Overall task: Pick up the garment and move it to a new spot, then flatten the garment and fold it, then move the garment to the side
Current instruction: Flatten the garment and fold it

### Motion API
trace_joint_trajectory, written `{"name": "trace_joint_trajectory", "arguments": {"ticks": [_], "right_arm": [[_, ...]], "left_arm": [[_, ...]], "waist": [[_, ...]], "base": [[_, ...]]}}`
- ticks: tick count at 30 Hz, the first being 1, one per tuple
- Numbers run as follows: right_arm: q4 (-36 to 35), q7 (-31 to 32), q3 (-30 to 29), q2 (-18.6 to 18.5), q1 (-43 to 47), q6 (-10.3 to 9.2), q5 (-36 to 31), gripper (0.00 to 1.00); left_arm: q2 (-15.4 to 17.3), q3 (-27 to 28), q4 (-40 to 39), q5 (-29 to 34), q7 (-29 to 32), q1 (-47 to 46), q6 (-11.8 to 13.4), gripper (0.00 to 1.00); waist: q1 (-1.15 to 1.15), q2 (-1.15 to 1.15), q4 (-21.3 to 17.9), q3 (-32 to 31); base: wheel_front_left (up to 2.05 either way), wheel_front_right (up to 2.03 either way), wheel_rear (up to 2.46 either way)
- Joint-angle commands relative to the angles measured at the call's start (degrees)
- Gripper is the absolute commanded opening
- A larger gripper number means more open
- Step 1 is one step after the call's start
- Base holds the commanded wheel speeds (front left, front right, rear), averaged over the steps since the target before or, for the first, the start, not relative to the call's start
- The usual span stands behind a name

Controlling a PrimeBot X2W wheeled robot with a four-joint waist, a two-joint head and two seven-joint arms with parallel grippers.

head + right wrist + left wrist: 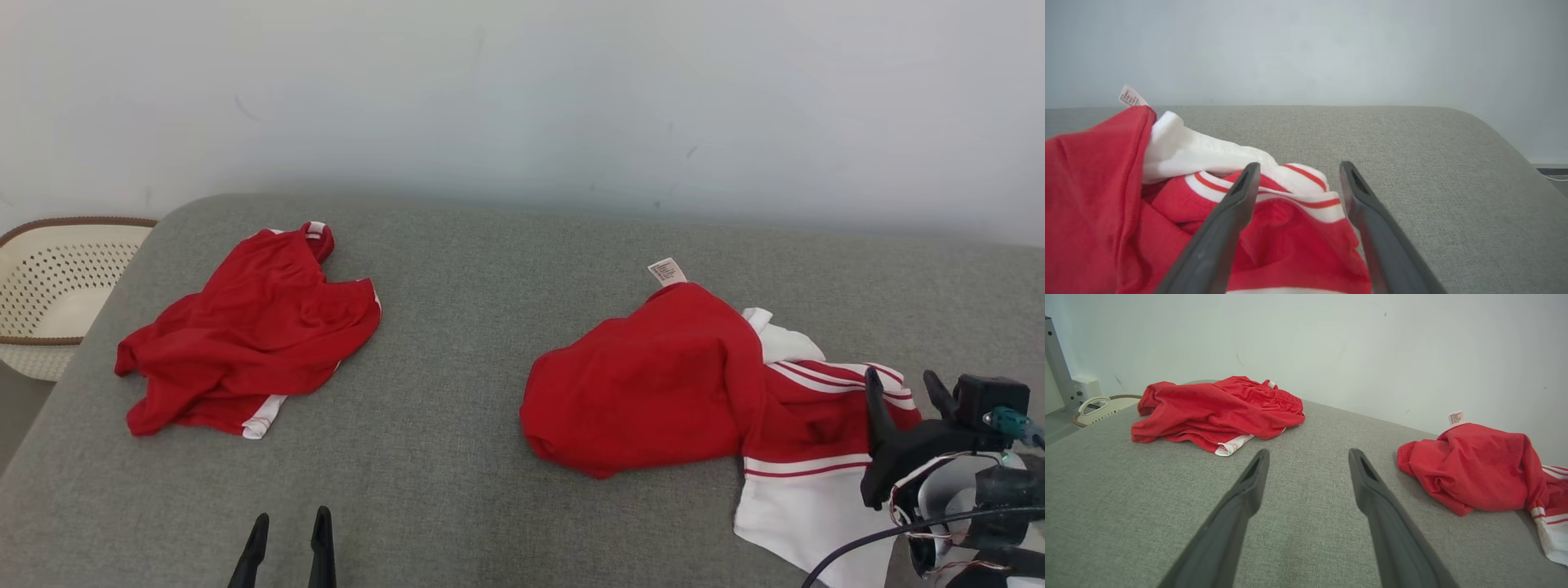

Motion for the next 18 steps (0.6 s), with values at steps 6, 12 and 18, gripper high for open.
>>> {"name": "trace_joint_trajectory", "arguments": {"ticks": [6,12,18], "right_arm": [[-14.17,-0.42,-2.65,2.27,5.75,0.05,0.81,1.00],[-26.42,-0.44,-3.45,4.91,12.75,0.05,1.30,1.00],[-34.19,-0.45,-4.59,7.85,18.58,0.05,0.63,1.00]], "left_arm": [[-0.18,0.17,-0.70,0.61,-0.21,0.73,0.02,1.00],[-0.17,0.49,-0.92,0.86,-0.21,0.80,-0.15,1.00],[-0.23,0.58,-0.94,1.09,-0.21,0.70,-0.23,1.00]], "waist": [[0.00,0.00,-1.26,-0.15],[0.00,0.00,-2.29,-0.10],[0.00,0.00,-2.89,-0.17]], "base": [[0.00,0.00,0.00],[0.00,0.00,0.00],[0.00,0.00,0.00]]}}
